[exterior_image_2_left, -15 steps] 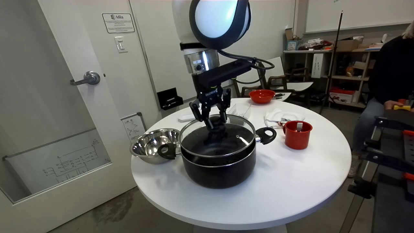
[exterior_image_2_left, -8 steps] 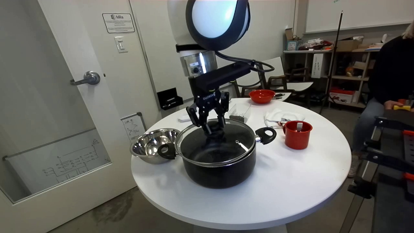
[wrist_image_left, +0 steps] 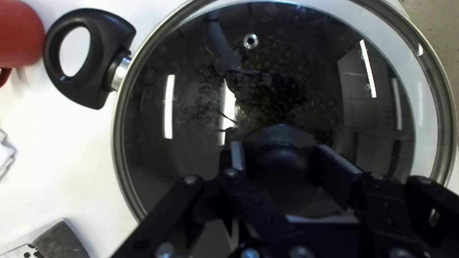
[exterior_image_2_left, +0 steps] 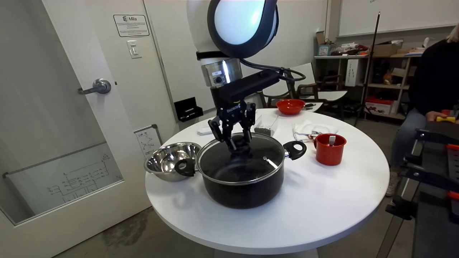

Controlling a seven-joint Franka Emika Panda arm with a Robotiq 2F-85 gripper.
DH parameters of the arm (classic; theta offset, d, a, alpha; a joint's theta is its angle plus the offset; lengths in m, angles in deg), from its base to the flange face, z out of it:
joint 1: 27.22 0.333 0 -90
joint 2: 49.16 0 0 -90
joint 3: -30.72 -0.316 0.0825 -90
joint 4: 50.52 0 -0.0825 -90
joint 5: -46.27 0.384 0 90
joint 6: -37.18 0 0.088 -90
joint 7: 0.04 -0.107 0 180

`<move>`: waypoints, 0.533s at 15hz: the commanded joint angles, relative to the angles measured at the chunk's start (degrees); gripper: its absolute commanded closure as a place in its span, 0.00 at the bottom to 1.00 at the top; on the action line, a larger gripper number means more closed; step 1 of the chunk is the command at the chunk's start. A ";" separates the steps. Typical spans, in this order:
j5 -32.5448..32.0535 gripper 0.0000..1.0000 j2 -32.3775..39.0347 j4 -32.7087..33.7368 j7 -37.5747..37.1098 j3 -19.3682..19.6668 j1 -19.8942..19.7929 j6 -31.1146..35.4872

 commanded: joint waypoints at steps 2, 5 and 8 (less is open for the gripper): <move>0.55 0.74 -1.02 -0.46 0.16 0.66 -0.07 0.40; 1.07 0.74 -1.07 -0.66 0.26 0.88 -0.71 1.66; 1.89 0.74 -0.90 -0.65 0.57 0.81 -1.49 2.49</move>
